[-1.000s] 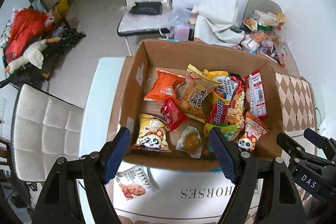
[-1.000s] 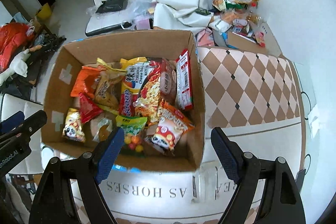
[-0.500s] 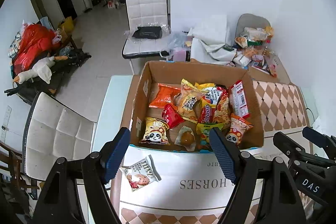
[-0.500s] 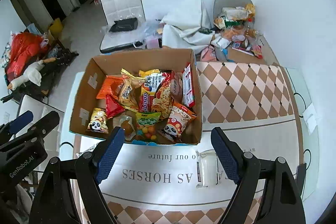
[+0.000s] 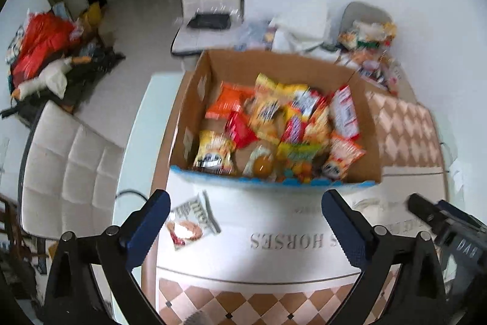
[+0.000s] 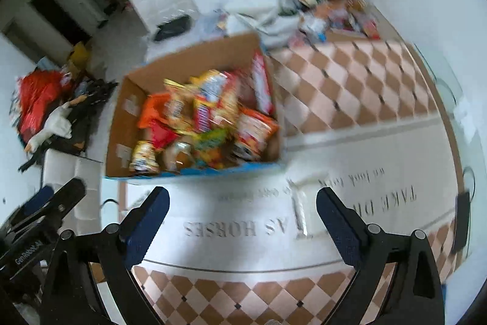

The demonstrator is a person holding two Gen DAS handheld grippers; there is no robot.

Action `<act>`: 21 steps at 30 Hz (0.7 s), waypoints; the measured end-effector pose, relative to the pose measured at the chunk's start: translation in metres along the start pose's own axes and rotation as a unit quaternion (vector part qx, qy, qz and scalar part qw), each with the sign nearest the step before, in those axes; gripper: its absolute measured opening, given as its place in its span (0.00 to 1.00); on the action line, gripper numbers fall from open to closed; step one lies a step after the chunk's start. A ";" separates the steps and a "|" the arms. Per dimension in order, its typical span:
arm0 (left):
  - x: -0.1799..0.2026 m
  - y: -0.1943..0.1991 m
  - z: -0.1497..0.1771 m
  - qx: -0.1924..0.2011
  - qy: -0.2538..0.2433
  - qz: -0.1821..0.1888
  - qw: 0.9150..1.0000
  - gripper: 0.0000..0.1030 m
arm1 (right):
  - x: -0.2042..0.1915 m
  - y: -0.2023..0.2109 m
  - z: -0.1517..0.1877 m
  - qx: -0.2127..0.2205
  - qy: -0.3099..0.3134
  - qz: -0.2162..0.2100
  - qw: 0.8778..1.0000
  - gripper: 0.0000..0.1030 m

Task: Organize snacks
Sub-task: 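Grasp the clear plastic-wrapped snack with the right gripper while the left grasps the nizz cookie bag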

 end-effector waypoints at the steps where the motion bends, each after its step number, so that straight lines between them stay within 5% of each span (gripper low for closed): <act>1: -0.004 -0.009 0.005 -0.009 0.005 -0.004 1.000 0.99 | 0.008 -0.010 0.002 -0.007 -0.004 0.011 1.000 0.96; 15: -0.072 -0.099 0.072 -0.109 0.096 -0.035 0.989 0.99 | 0.061 -0.200 0.043 -0.168 -0.009 0.108 0.980 0.95; 17: -0.086 -0.101 0.077 -0.113 0.115 -0.036 0.986 0.99 | 0.059 -0.213 0.050 -0.183 -0.009 0.108 0.977 0.89; 19: -0.103 -0.101 0.080 -0.115 0.141 -0.036 0.983 0.99 | 0.055 -0.219 0.057 -0.194 -0.007 0.114 0.974 0.71; 21: -0.119 -0.101 0.083 -0.118 0.176 -0.031 0.977 0.99 | 0.048 -0.220 0.064 -0.196 0.001 0.126 0.972 0.67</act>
Point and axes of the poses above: each gripper's, at about its wrist camera, not at the fingertips, and y roughly against the way its jaws point, x to its right, z to its underside, the point moved 5 cm from there along -y, roughly the way its jaws point, and after that the axes turned 14 degrees about z, right-handed, at the moved point
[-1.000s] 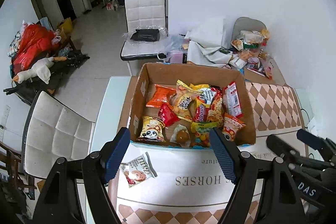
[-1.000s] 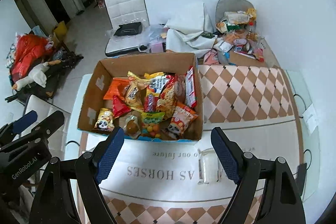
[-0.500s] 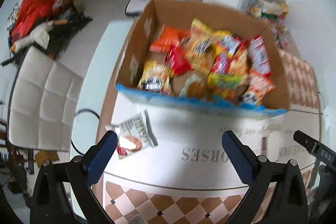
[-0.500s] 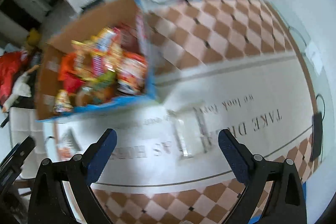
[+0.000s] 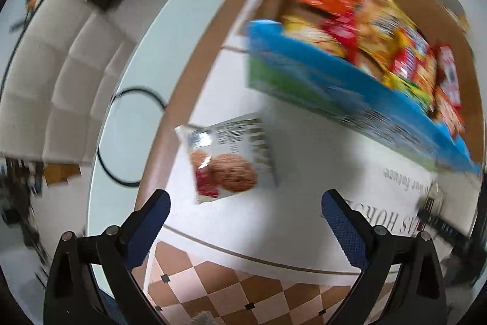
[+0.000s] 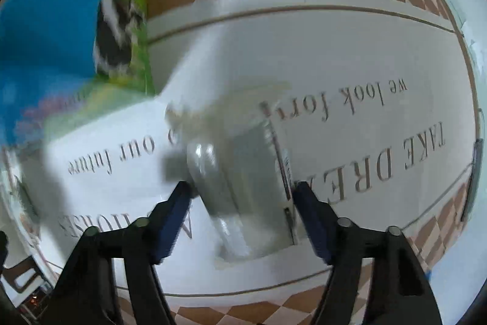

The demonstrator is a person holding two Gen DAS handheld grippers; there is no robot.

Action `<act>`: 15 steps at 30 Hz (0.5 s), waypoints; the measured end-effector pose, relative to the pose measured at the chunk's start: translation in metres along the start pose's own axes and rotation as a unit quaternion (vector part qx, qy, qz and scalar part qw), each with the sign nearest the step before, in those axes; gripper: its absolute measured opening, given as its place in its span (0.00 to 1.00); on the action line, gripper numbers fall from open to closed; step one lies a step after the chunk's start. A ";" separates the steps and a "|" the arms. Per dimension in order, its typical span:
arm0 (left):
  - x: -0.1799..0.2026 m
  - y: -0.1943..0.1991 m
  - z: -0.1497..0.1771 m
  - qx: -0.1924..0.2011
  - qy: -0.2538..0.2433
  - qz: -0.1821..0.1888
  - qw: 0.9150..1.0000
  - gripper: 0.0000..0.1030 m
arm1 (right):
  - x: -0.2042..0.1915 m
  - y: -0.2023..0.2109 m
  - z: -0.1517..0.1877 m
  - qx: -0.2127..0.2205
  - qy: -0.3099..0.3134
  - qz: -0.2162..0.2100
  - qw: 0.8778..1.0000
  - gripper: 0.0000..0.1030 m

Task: Organize snacks
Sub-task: 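Grasp the clear plastic-wrapped snack with the right gripper while the left grasps the nizz cookie bag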

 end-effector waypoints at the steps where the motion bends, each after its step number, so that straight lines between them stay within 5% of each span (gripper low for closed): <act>1: -0.008 -0.001 -0.002 -0.003 0.020 0.007 1.000 0.99 | -0.004 0.002 0.003 0.004 0.002 0.001 1.000 0.61; 7: -0.045 -0.014 -0.015 -0.014 0.112 0.039 0.993 0.99 | -0.041 0.009 0.025 -0.005 0.042 -0.017 0.999 0.60; 15: -0.050 -0.060 -0.022 -0.072 0.126 0.028 0.989 0.99 | -0.072 0.014 0.041 -0.004 0.078 -0.017 0.997 0.60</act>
Point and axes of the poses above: each gripper's, at about its wrist camera, not at the fingertips, and y roughly against the way its jaws point, x to its right, z to its underside, the point moved 5 cm from there along -y, roughly the way its jaws point, and after that the axes turned 14 degrees about z, right-handed, at the moved point
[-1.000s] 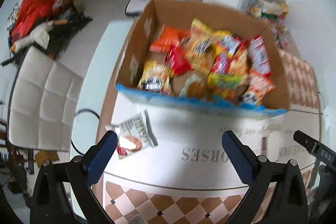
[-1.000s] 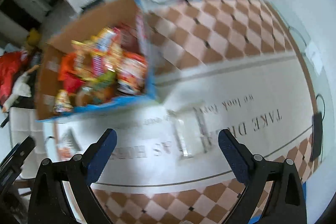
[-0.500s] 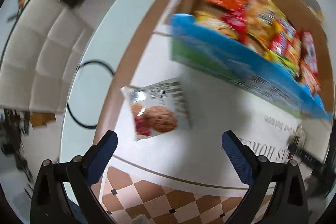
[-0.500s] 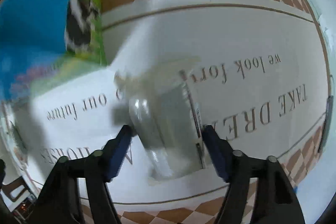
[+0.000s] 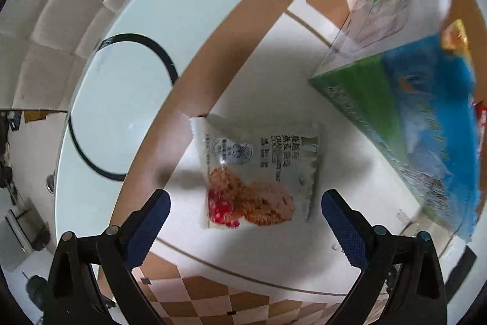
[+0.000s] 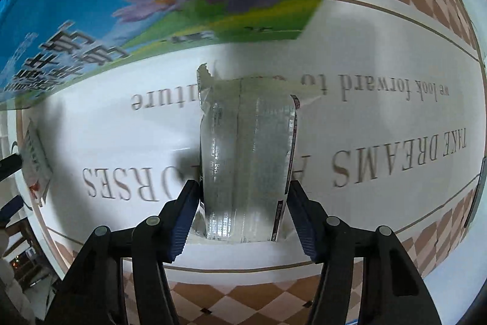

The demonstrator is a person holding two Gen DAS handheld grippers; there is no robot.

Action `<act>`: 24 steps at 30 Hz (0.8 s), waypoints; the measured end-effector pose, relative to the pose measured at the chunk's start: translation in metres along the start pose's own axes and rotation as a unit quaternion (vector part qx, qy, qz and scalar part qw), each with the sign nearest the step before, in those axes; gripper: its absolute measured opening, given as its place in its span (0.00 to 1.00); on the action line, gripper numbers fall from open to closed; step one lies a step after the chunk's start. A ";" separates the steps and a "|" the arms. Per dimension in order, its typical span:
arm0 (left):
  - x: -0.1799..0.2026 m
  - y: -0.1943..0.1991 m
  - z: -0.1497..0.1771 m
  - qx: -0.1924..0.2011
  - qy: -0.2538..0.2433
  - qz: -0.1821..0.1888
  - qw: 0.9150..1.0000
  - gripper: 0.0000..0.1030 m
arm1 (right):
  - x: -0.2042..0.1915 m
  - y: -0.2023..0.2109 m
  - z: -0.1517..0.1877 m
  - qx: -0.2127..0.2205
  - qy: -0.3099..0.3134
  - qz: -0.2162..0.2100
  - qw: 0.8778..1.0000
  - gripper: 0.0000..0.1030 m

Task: Organize snacks
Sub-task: 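Grasp the clear plastic-wrapped snack with the right gripper while the left grasps the nizz cookie bag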

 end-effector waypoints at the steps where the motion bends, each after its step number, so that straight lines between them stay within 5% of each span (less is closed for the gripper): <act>1: 0.002 -0.005 0.000 -0.005 -0.010 -0.007 1.000 0.99 | -0.001 0.000 0.001 -0.001 0.002 0.001 1.000 0.60; 5: 0.016 -0.011 0.013 -0.023 -0.069 -0.022 0.997 0.99 | -0.001 -0.001 -0.002 0.000 0.009 0.006 1.000 0.60; 8: 0.033 -0.004 0.030 -0.019 -0.178 -0.052 0.983 0.99 | 0.001 -0.002 0.000 -0.006 0.015 -0.001 1.000 0.60; 11: 0.044 -0.004 0.043 -0.023 -0.287 -0.095 0.953 0.99 | 0.002 -0.006 0.011 -0.015 0.026 -0.002 1.000 0.60; 20: 0.067 -0.025 0.048 -0.034 -0.464 -0.216 0.859 0.99 | -0.026 -0.008 0.023 -0.027 0.056 0.005 0.998 0.60; 24: 0.067 -0.037 0.041 -0.065 -0.460 -0.205 0.862 0.99 | -0.036 -0.008 0.026 -0.030 0.065 0.003 0.997 0.60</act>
Point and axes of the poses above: each gripper's, at about its wrist camera, not at the fingertips, and y roughly against the way its jaws point, x to its right, z to its underside, the point moved 5 cm from there along -y, roughly the way its jaws point, and after that the axes turned 14 degrees about z, right-handed, at the moved point
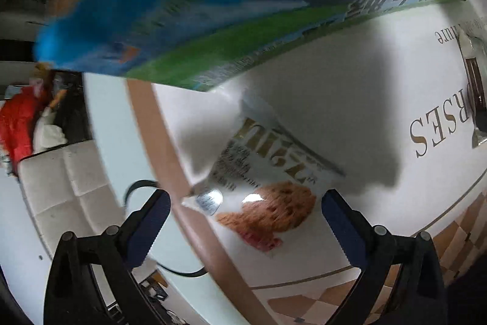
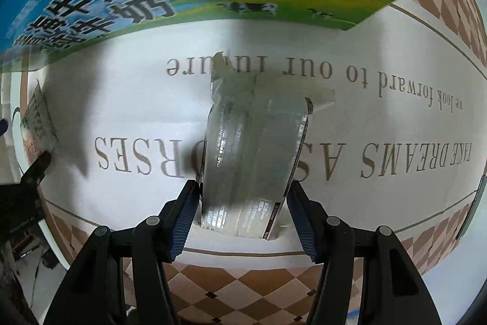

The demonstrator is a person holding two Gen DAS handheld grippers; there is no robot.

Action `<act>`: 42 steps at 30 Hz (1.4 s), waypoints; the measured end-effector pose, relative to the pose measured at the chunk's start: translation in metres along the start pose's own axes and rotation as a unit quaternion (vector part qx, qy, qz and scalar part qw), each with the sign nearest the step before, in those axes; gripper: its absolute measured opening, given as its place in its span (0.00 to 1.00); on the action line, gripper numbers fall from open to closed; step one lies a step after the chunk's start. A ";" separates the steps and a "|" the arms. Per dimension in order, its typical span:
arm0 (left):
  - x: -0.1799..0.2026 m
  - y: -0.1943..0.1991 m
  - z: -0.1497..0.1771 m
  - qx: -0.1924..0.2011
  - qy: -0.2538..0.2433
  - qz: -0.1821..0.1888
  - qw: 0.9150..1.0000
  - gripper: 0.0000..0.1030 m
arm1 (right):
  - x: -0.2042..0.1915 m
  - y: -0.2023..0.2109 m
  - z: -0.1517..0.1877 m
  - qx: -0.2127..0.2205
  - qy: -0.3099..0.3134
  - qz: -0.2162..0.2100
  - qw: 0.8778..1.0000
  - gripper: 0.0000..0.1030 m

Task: Organize snacks
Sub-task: 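Grasp the clear plastic-wrapped snack with the right gripper while the left grasps the nizz cookie bag, then carry both held packets over the box and lower them inside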

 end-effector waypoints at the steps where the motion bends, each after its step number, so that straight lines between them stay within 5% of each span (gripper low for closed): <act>1: -0.001 -0.004 -0.004 -0.007 0.002 0.006 1.000 1.00 | -0.004 0.001 0.001 0.000 0.002 0.001 1.000 0.60; 5: -0.014 -0.002 -0.007 0.004 0.031 0.049 0.998 0.98 | -0.018 -0.001 -0.004 -0.004 0.000 0.004 1.000 0.61; 10: -0.027 0.002 0.006 0.023 0.109 0.110 0.988 0.70 | -0.012 -0.005 -0.013 -0.007 -0.005 0.000 1.000 0.61; 17: -0.019 -0.004 0.043 -0.002 0.247 0.152 0.957 0.70 | 0.001 -0.015 -0.011 -0.002 -0.005 -0.007 1.000 0.59; 23: 0.010 -0.007 0.069 -0.019 0.288 0.173 0.942 0.69 | -0.001 -0.024 0.019 -0.014 0.025 -0.004 1.000 0.59; 30: 0.033 -0.006 0.065 -0.029 0.269 0.146 0.952 0.72 | -0.003 -0.033 0.052 -0.033 0.050 -0.003 0.998 0.60; 34: 0.026 -0.004 0.063 -0.030 0.269 0.150 0.951 0.73 | 0.002 -0.036 0.051 -0.047 0.018 -0.029 0.998 0.69; 42: 0.033 0.002 0.070 -0.011 0.269 0.147 0.952 0.69 | 0.015 -0.034 0.056 -0.036 -0.022 -0.019 0.999 0.68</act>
Point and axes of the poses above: each gripper's, at about its wrist camera, not at the fingertips, and y roughly against the way its jaws point, x to its right, z to its underside, the point moved 5 cm from there along -y, roughly the way its jaws point, and after that the axes turned 14 degrees about z, right-handed, at the moved point
